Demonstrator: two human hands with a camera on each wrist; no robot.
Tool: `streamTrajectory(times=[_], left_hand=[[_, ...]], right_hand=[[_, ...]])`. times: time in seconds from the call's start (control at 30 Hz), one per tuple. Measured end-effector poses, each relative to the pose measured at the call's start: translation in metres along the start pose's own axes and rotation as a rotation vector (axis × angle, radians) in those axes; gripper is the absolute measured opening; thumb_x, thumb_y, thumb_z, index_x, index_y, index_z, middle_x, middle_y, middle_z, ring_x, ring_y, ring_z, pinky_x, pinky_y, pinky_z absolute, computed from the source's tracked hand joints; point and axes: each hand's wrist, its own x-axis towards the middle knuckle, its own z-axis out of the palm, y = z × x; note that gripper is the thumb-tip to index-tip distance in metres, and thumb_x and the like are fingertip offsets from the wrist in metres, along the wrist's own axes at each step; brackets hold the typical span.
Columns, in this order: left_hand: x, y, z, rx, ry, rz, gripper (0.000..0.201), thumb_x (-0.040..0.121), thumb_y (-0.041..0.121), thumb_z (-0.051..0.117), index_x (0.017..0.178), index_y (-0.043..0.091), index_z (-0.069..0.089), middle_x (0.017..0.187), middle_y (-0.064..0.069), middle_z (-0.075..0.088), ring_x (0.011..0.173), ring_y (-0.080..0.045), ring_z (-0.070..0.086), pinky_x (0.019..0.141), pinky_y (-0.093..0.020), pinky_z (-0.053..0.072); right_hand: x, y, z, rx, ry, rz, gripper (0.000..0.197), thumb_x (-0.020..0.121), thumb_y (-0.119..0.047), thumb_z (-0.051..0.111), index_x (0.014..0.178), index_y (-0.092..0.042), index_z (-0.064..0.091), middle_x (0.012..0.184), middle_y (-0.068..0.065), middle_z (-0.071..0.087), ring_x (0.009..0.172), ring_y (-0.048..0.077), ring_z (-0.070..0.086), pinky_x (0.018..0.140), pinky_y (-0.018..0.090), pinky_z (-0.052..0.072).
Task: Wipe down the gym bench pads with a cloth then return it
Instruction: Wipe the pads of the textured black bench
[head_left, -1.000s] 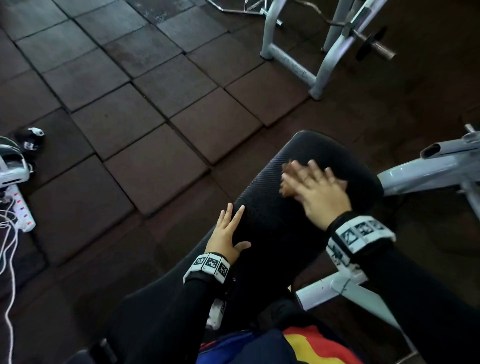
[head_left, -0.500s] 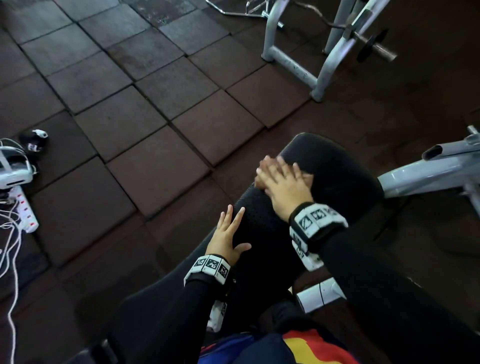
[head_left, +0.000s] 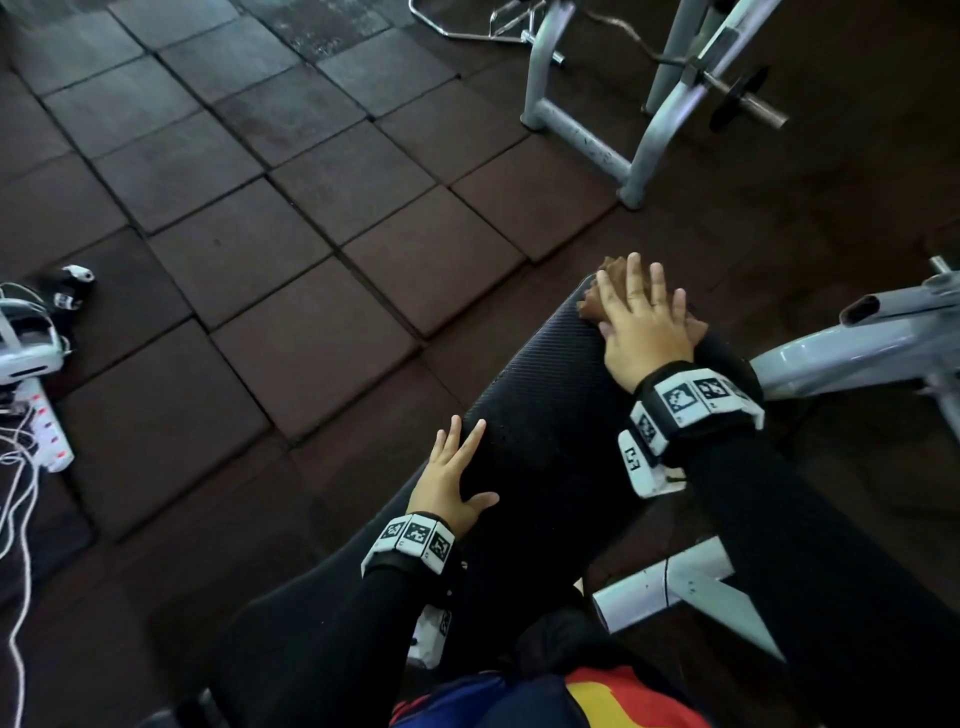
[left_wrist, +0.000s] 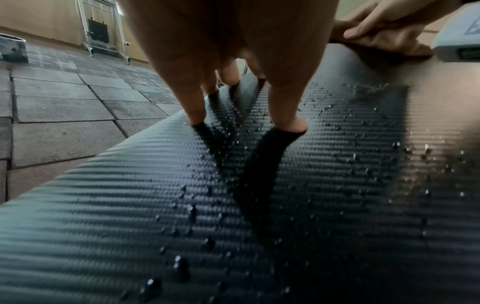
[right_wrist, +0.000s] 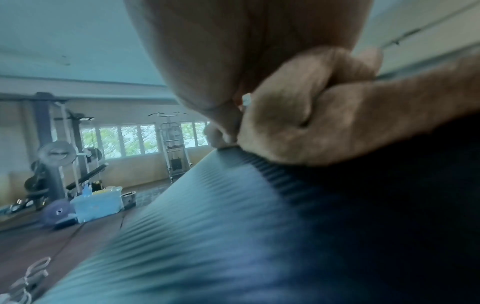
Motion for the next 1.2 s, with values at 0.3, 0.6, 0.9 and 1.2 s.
streamTrajectory(times=[0.3,0.6,0.9,1.2], left_hand=[[0.017,0.054,-0.013,-0.073,0.306,0.001,0.051,0.089,0.017,0.060,0.138,0.009,0.046,0.145,-0.007,0.043,0.134,-0.019,0.039,0.106,-0.013,0.019],[0.040,0.139,0.014,-0.090,0.284,-0.119,0.077,0.095,0.048,0.044,0.149,0.003,0.014,0.158,-0.010,0.011,0.146,-0.019,0.009,0.119,-0.044,0.007],[0.069,0.153,0.014,-0.097,0.374,-0.102,0.068,0.094,0.024,0.055,0.146,-0.003,0.020,0.155,-0.020,0.017,0.145,-0.027,0.014,0.118,-0.031,0.007],[0.134,0.136,-0.037,-0.131,0.267,-0.049,0.033,0.095,0.022,0.049,0.127,0.020,0.055,0.121,-0.005,0.055,0.111,-0.024,0.055,0.103,-0.036,0.038]], right_hand=[[-0.046,-0.057,0.036,0.167,-0.180,-0.157,0.061,0.097,-0.026,0.032,0.151,-0.018,0.005,0.156,0.002,-0.018,0.143,0.025,-0.016,0.114,0.046,-0.009],[-0.079,0.040,0.022,0.108,0.145,0.131,0.066,0.095,-0.035,0.042,0.149,-0.009,0.015,0.158,0.008,-0.003,0.145,0.027,-0.006,0.111,0.056,-0.004],[-0.085,0.068,0.034,0.237,0.072,0.214,0.077,0.094,-0.043,0.042,0.148,-0.017,-0.006,0.155,0.005,-0.017,0.142,0.036,-0.004,0.112,0.058,0.011],[-0.086,0.069,0.038,0.255,0.060,0.226,0.077,0.094,-0.049,0.032,0.137,-0.028,-0.028,0.144,-0.006,-0.036,0.139,0.025,-0.016,0.115,0.051,0.009]])
